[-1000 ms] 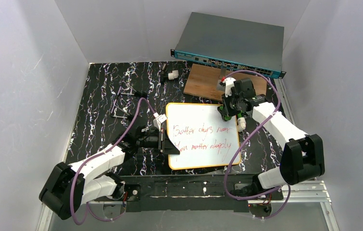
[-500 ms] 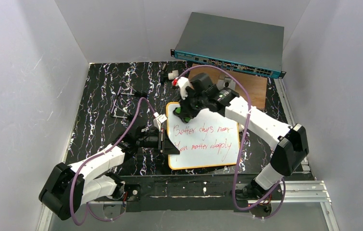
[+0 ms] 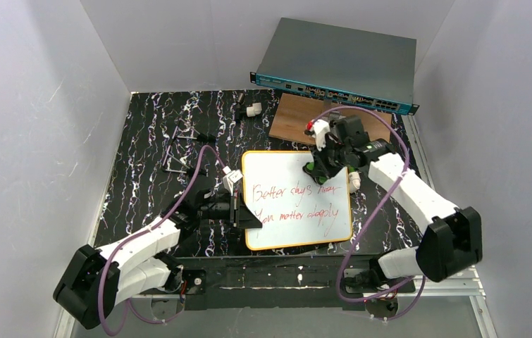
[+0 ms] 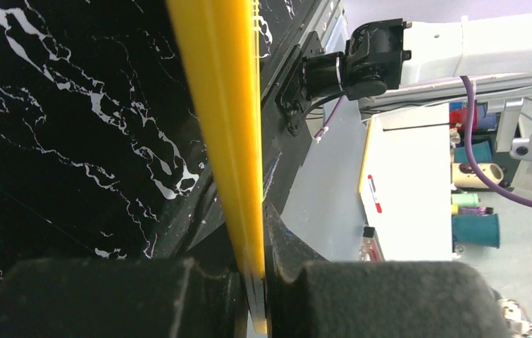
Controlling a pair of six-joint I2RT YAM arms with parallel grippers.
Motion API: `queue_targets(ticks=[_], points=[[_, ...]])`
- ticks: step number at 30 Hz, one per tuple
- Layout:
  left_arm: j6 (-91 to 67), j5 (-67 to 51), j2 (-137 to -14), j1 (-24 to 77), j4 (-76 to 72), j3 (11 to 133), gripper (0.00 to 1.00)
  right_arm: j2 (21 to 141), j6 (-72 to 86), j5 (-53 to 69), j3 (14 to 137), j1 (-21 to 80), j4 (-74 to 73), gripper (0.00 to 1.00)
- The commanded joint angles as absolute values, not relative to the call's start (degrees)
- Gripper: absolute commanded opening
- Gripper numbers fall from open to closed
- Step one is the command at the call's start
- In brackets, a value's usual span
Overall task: Erase the whiteboard
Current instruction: Erase the whiteboard at the center of the board.
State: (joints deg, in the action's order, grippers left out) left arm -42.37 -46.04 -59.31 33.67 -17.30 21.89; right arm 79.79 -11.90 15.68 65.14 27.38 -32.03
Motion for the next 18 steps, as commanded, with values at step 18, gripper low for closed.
queue_targets(ticks=[18], points=[[-44.54, -42.88, -59.69, 34.19, -28.06, 21.24, 0.0, 86.37, -34.98, 1.49, 82.02, 59.37, -44.68, 0.01]])
